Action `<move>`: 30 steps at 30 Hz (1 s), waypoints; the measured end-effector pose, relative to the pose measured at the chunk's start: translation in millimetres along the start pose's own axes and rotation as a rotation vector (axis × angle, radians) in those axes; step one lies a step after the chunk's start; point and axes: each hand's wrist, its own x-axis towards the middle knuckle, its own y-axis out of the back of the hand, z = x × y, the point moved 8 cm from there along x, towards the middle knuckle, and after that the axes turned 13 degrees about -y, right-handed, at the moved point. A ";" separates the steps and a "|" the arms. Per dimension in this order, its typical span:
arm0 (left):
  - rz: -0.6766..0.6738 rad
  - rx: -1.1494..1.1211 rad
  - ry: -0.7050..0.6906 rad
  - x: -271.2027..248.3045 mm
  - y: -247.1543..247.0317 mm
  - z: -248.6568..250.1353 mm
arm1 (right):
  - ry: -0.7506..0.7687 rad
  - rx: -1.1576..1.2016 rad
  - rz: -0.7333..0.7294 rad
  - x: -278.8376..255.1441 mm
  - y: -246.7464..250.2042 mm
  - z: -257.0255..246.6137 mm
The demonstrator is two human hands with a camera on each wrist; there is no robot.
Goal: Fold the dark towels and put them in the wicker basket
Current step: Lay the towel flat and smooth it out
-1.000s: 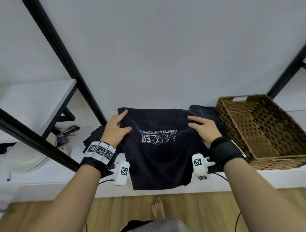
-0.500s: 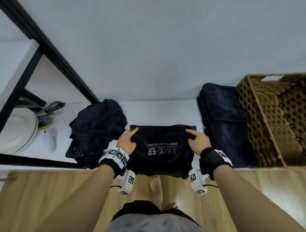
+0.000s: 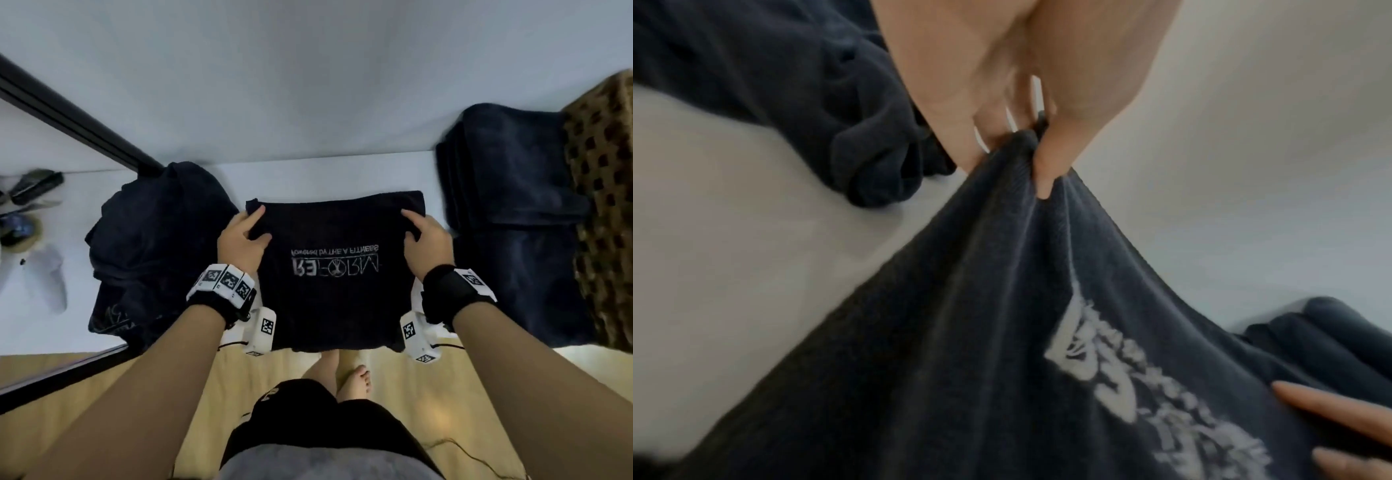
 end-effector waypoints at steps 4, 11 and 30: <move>0.062 0.037 -0.114 41.4 5.2 10.4 | 0.055 -0.031 0.063 36.2 5.4 -27.7; 0.014 0.251 -0.190 94.1 -4.5 0.0 | -0.038 -0.227 -0.046 69.4 -21.9 -35.4; -0.247 0.560 -0.370 34.6 -31.5 14.1 | 0.026 -0.535 -0.131 -14.8 -85.6 0.4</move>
